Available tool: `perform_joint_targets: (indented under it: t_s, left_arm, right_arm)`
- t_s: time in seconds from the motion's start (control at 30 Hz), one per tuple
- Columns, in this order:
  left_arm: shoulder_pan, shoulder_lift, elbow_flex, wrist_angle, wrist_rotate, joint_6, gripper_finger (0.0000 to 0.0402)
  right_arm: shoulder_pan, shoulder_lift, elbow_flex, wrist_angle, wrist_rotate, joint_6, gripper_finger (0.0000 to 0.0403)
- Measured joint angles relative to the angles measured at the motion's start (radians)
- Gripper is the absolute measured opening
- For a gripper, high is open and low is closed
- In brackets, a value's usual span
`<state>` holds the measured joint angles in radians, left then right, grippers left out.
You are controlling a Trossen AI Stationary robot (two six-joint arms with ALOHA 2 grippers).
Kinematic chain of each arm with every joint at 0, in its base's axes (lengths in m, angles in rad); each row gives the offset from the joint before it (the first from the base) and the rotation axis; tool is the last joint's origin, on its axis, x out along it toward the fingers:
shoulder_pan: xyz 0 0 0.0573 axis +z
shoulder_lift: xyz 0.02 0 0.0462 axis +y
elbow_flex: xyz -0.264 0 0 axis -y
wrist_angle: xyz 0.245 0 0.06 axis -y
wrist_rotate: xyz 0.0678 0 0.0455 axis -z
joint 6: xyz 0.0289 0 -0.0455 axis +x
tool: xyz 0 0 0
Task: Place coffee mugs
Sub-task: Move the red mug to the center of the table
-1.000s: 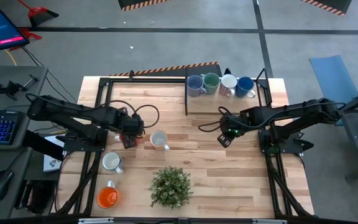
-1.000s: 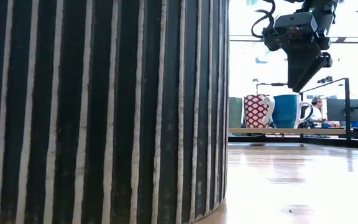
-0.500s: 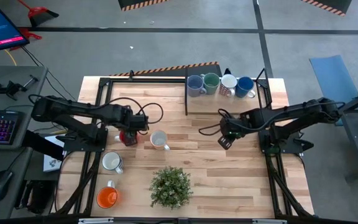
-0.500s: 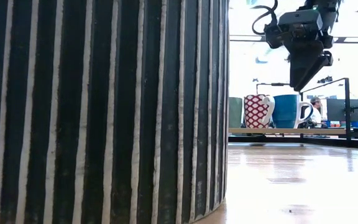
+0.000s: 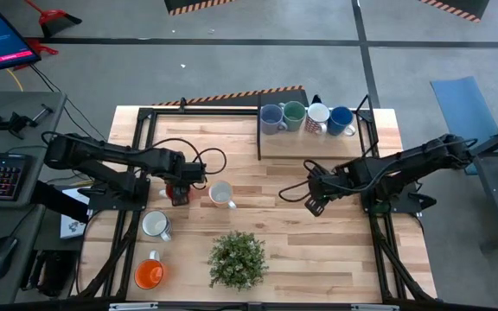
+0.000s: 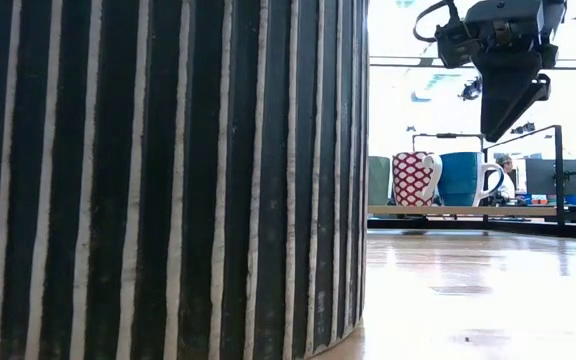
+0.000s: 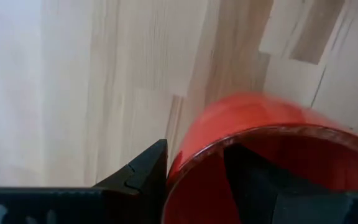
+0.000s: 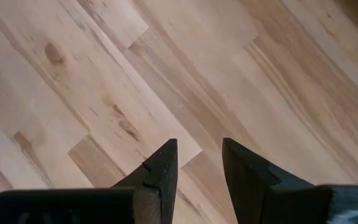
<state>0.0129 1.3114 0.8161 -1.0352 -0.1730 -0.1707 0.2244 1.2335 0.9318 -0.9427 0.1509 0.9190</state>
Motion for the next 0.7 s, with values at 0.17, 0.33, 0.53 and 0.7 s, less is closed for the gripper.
perform_joint_targets:
  t_s: [0.17,0.33,0.53,0.7]
  left_arm:
    - [0.0,0.0,-0.046,0.027,0.0,-0.005,0.0147]
    - [0.0,0.0,-0.063,0.051,-0.001,-0.019,0.0142]
    - [0.0,0.0,-0.063,0.051,-0.005,-0.019,0.0063]
    - [0.0,-0.004,-0.059,0.044,0.013,-0.027,0.0014]
  right_arm:
    - [0.019,0.0,0.0,0.002,0.0,0.037,0.0106]
    - [0.033,0.0,0.0,0.007,0.002,0.092,0.0106]
    - [0.04,0.0,0.0,0.018,0.002,0.102,0.0106]
    - [0.04,0.0,0.0,0.024,0.011,0.102,0.0106]
